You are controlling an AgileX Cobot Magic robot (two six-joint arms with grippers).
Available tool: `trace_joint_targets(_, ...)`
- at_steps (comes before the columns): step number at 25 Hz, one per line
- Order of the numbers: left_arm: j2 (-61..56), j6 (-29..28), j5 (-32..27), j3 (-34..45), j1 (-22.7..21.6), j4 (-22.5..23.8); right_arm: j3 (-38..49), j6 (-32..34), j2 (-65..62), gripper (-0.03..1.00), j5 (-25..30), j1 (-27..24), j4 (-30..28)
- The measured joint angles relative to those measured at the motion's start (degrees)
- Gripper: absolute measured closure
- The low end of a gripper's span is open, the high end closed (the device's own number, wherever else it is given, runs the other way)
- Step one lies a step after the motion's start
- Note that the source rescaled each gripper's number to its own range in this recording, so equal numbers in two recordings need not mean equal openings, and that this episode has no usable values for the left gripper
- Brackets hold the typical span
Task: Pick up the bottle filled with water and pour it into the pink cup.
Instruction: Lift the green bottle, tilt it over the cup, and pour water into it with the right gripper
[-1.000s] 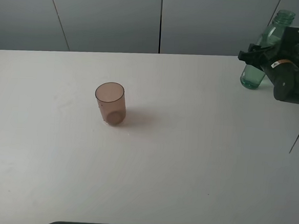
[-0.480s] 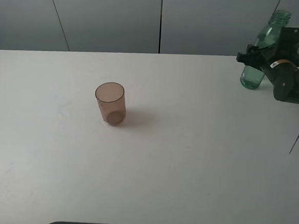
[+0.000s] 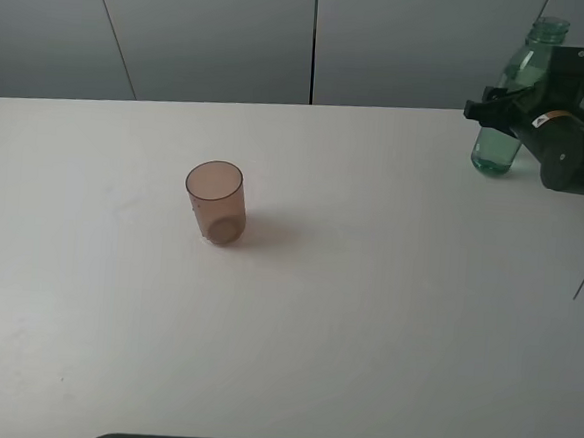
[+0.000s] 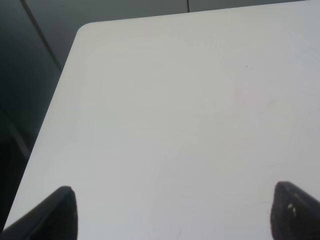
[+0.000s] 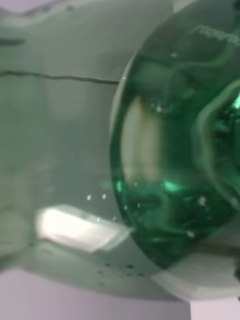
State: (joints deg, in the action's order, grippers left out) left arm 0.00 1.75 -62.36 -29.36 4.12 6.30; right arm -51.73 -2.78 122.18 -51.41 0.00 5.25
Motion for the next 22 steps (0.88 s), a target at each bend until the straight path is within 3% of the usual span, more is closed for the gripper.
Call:
trace_joint_targets(9, 0.0, 0.0, 0.0, 0.0, 0.0, 0.0, 1.92, -1.24, -9.66, 0.94, 2.91, 0.0, -2.77)
trace_joint_targets(16, 0.0, 0.0, 0.0, 0.0, 0.0, 0.0, 2.44, -0.69, -20.2, 0.94, 12.51, 0.14, -7.74)
trace_joint_targets(22, 0.0, 0.0, 0.0, 0.0, 0.0, 0.0, 4.65, 0.55, -28.96, 0.94, 14.98, 4.12, -8.21)
